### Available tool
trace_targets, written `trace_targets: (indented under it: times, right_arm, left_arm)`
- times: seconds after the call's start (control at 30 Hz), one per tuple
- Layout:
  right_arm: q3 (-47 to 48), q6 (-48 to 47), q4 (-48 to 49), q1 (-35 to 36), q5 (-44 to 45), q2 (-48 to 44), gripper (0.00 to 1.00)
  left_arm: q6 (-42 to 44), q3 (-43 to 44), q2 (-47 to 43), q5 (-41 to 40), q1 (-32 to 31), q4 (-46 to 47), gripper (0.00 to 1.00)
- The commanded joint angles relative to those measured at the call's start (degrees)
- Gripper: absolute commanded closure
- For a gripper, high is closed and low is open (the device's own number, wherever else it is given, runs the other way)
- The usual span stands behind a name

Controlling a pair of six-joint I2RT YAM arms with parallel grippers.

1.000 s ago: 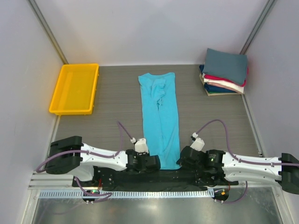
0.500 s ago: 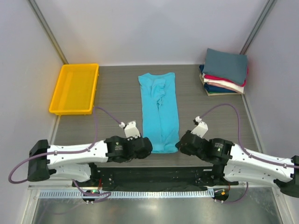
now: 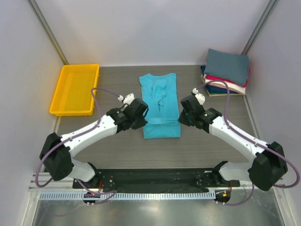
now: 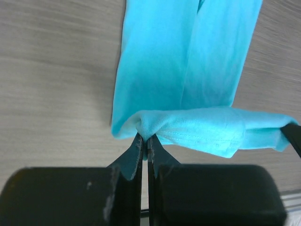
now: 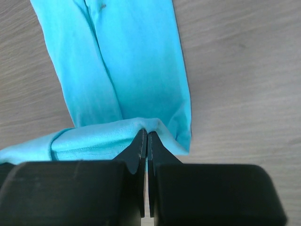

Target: Fold and stack the t-shirts

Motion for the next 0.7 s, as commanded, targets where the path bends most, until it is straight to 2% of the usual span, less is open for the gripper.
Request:
trace_targets:
  times: [0.0,0.23,0.67]
  right_arm:
    - [4.22,-7.94,3.71,-4.43,-1.68,3.47,0.99]
    - [10.8,-11.63,6.97,-10.06,-6.08,14.02,0.99]
    - [17.84,-14.18,9.88,-14.72,-10.38,26.77,0.99]
  left_arm:
    - [8.51,4.13,5.61,4.66,5.35,0.93,1.0]
    - [12.74,12.48,16.52,9.25,12.38,2.08,1.0]
    - [16.17,22.24,27.52,11.18,17.05,0.85,1.0]
